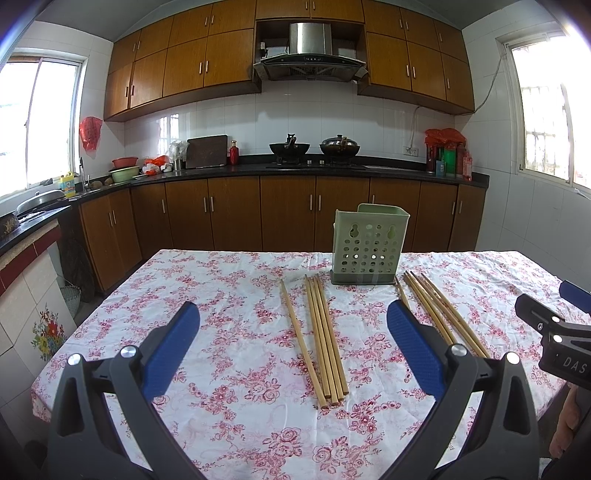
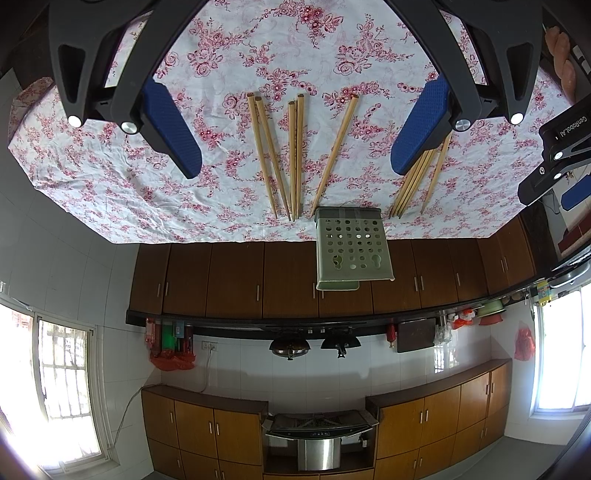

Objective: Organize utensils

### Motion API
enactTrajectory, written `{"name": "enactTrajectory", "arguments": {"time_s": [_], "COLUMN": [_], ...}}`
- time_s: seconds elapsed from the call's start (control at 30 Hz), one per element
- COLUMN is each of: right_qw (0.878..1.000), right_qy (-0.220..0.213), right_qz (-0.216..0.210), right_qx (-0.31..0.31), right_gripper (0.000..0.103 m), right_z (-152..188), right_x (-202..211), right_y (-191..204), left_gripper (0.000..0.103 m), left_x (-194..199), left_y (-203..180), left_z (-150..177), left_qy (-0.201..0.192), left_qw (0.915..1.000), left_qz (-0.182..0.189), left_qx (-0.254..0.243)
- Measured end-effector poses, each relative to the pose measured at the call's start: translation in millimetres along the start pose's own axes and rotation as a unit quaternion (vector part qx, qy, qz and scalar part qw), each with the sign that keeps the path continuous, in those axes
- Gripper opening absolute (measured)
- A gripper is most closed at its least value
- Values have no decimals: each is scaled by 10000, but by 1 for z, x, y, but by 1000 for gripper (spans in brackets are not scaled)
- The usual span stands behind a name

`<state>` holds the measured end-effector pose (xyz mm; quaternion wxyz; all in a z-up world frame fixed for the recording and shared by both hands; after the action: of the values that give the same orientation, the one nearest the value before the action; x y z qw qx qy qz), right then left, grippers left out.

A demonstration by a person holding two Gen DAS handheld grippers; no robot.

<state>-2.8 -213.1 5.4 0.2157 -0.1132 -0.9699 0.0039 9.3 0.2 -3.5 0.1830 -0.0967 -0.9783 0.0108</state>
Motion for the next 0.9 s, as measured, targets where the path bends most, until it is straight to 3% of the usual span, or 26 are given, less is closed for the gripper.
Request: {"name": "enactTrajectory", "arguments": {"time_s": [0.63, 0.73, 0.9], "right_qw": [9999, 9994, 9926], "right_qy": [118, 340, 1153], "right_qz": [-43, -41, 152], "right_qx": [-13, -58, -342], "right_gripper": [101, 101, 101], "right_z": [3, 7, 17], "right_x": [-11, -27, -73], "right_y": [-1, -4, -25], "left_gripper": [99, 99, 99], "left_x": [-7, -29, -62], "left_y": [3, 12, 44], "left_z": [3, 13, 24], "left_qy": [160, 495, 1235], "left_qw": [9998, 9986, 9905], "left_qz": [-96, -194, -386], "left_qx": [-9, 50, 470]}}
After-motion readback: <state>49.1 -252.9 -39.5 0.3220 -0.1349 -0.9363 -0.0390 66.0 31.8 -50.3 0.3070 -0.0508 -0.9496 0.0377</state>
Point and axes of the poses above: each gripper's, at about its wrist camera, not at the fingertips, and x roughly against the way its jaws point, y to its left, z to its underside, the point moved 1 cm from there along -x, roughly the way its jaws point, and after that the axes turned 11 degrees about z, right-handed, at the moved point
